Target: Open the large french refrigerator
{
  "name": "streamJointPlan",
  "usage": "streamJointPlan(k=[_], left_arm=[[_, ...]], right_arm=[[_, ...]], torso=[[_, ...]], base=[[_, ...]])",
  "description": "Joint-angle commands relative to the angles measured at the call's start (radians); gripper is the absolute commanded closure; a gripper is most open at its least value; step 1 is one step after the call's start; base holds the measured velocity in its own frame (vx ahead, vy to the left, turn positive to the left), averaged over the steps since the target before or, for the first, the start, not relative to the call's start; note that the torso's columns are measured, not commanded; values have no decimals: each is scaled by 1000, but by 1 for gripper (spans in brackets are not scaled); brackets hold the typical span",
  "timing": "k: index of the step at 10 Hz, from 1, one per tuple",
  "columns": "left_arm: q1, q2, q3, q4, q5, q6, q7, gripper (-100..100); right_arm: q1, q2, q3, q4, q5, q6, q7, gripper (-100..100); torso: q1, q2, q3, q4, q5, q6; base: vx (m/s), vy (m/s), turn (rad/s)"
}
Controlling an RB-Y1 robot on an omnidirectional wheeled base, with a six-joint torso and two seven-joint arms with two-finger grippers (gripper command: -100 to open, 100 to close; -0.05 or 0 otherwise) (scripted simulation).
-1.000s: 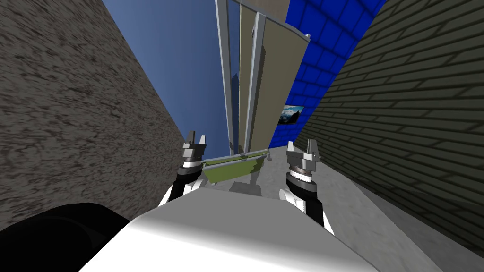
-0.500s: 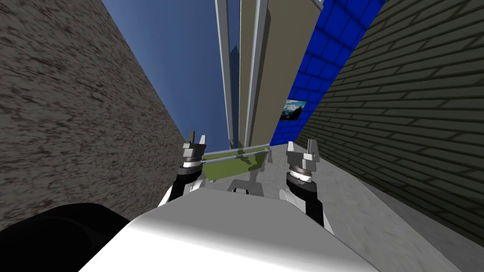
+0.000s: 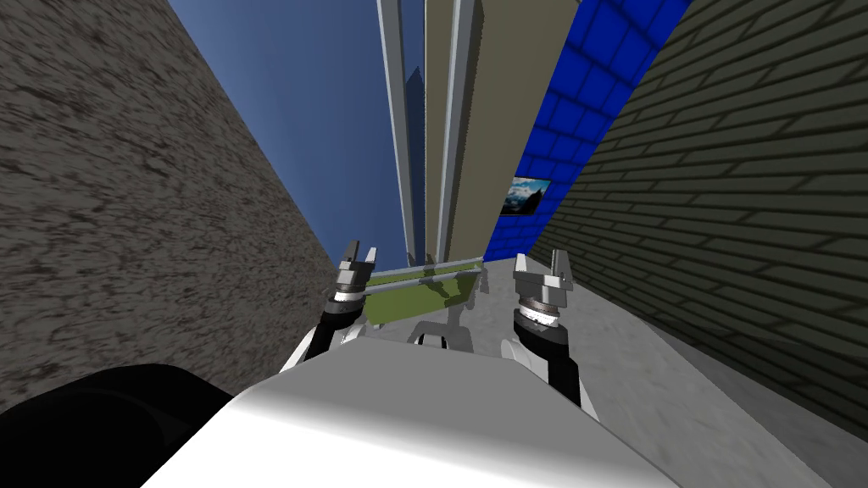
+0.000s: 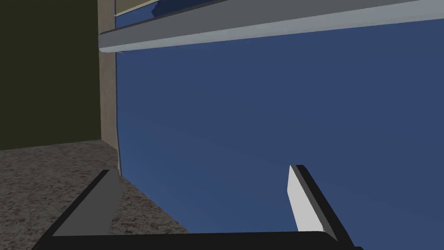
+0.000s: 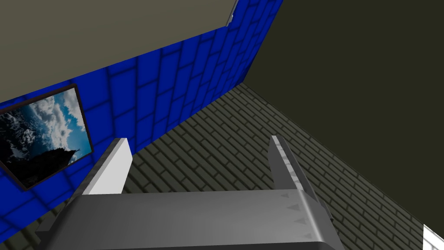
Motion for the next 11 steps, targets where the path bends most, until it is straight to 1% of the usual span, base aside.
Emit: streamJointPlan(k=[1,5,6,11], left_arm=[[-12,38,-3,65,5,-31,5,-100],[-35,65,-5,189,16,-94,14,-100],[-35,65,-5,193,16,-94,14,-100],[-64,72,-7,353,30,-170,25,-100]], right_arm=[[0,0,0,0,0,0,0,0],[0,0,0,0,0,0,0,0],[0,0,0,0,0,0,0,0],[0,0,0,0,0,0,0,0]], torso=[[0,0,0,0,0,0],[1,1,1,0,0,0],[0,1,1,1,0,0],[0,0,0,0,0,0]], base=[[70,-58,3],[73,-82,1],[47,-69,4],[61,-69,1]])
